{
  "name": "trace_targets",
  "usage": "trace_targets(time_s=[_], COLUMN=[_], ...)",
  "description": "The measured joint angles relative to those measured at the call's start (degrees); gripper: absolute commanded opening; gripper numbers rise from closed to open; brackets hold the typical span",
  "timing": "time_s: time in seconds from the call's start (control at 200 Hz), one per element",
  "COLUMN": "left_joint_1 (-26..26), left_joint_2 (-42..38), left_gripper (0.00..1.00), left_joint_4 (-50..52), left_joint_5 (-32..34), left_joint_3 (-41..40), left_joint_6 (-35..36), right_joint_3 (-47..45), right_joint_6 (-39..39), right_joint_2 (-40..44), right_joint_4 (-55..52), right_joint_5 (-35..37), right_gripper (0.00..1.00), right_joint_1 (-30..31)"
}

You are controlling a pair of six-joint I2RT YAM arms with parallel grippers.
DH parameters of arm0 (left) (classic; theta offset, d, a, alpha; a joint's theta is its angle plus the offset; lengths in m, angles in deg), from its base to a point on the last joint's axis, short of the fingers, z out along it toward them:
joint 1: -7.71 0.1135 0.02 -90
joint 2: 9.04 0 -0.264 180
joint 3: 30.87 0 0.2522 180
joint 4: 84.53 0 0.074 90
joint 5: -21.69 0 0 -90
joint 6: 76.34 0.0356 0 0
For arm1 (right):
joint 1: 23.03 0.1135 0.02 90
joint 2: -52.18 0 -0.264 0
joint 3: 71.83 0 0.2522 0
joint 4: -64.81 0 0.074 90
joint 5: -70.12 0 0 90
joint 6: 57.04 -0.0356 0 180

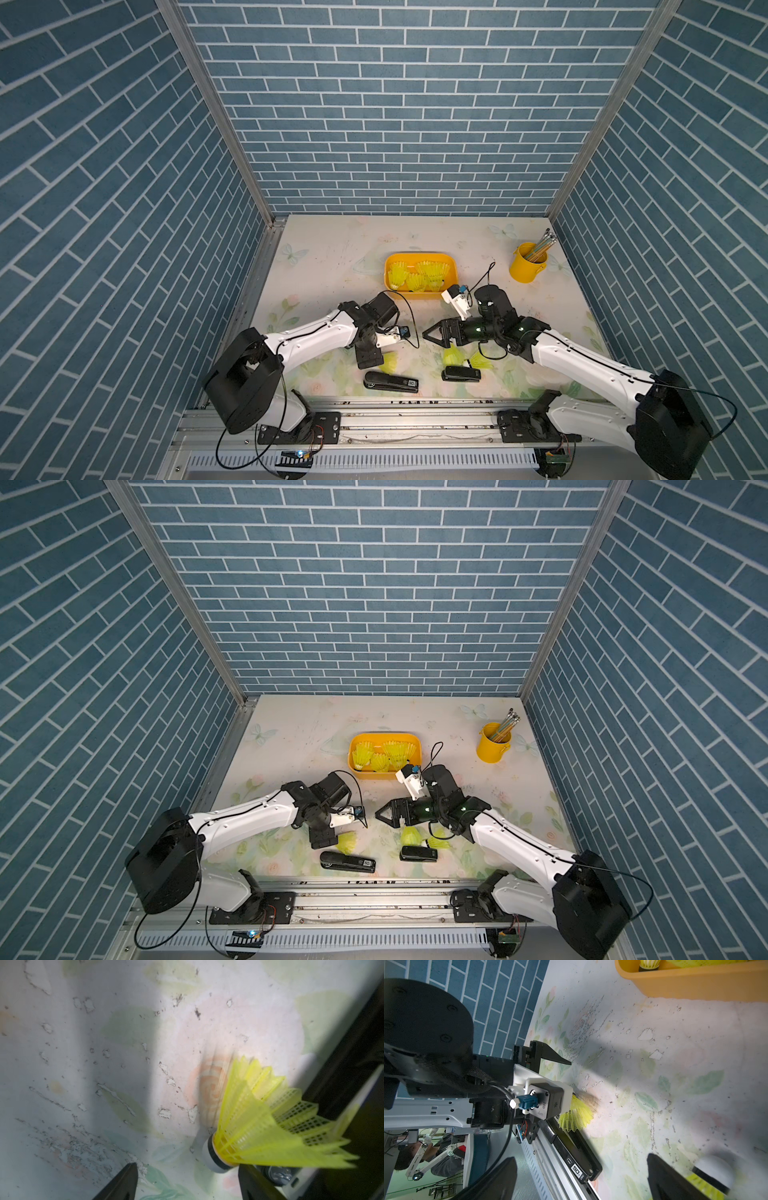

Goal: Put the shuttlecocks into the storage box
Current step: Pick up the shuttlecock at the center of the board.

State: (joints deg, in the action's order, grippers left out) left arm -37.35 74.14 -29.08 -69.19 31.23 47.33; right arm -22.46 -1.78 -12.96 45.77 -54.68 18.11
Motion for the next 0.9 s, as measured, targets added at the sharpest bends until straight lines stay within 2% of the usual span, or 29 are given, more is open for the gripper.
trace_targets(time_s=[0.34,0.9], left_joint_1=[-0.5,-0.5], left_joint_2=[3.4,5.9], left_gripper=[0.78,0.54], left_joint_4=[-2.2,-5.6], left_joint_5=[-0.4,-0.2], left_joint_3=[0.0,0.3], left_joint_6=[-2.0,-6.5], right_joint_3=[0.0,0.0], right_joint_6=[0.0,0.0], right_joint_2=[-0.5,-1.3], right_joint_4=[0.2,0.4], right_joint_5=[0.0,0.0], right_gripper=[0.99,0.98], right_joint_1=[0.0,0.0])
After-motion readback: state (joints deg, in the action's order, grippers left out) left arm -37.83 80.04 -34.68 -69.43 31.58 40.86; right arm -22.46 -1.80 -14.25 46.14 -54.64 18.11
